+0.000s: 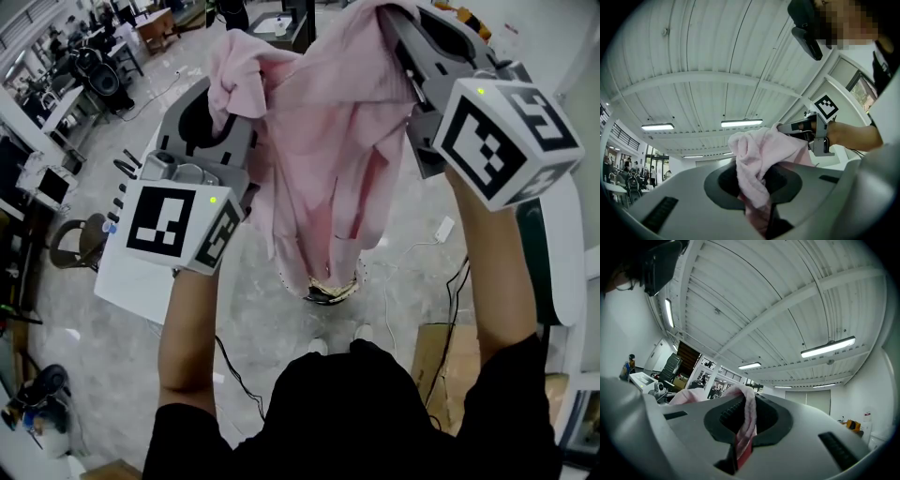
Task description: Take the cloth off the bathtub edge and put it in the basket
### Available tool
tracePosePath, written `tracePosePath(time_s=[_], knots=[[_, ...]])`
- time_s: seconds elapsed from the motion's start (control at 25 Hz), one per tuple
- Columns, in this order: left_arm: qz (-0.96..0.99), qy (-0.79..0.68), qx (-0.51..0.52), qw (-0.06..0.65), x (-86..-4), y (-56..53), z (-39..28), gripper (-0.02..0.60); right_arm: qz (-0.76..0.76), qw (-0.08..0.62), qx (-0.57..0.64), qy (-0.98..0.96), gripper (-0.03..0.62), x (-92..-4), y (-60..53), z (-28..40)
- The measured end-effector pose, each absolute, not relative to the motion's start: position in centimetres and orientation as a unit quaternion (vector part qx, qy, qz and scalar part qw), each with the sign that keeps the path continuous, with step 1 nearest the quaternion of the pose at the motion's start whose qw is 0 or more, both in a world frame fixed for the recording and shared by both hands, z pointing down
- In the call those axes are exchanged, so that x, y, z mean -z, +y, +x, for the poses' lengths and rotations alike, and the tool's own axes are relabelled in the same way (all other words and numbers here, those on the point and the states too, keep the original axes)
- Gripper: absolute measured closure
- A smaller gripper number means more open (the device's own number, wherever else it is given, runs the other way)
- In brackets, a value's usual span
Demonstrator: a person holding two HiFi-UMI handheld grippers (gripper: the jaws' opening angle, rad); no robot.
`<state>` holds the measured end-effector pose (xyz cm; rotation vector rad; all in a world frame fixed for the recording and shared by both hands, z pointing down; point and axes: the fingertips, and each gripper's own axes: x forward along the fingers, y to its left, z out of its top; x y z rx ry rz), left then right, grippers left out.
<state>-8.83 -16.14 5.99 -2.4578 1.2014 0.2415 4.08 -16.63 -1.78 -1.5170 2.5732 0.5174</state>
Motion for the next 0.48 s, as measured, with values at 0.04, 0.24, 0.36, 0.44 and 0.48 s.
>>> tracePosePath(time_s=[0.04, 0.24, 0.36, 0.44, 0.48], knots=[[-0.878, 0.428, -0.088, 0.197, -5.9, -15.8, -8.7, 0.485, -0.501, 0.058, -0.171, 0.846, 0.559, 2.1, -16.4, 4.2], [-0.875, 0.425, -0.1, 0.209, -5.8, -14.7, -8.8, 0.485, -0.496, 0.065, -0.184, 0.846, 0.559, 3.0, -15.9, 3.5], [-0.874, 0.423, -0.107, 0.214, -4.7, -14.3, -8.8, 0.485, -0.492, 0.072, -0.191, 0.846, 0.558, 4.7, -15.7, 3.5], [-0.873, 0.422, -0.111, 0.217, -3.7, -14.1, -8.7, 0.485, -0.487, 0.073, -0.196, 0.848, 0.557, 6.1, -15.6, 3.4], [-0.873, 0.422, -0.113, 0.218, -3.2, -14.0, -8.5, 0.486, -0.484, 0.072, -0.197, 0.85, 0.558, 6.7, -15.6, 3.3]])
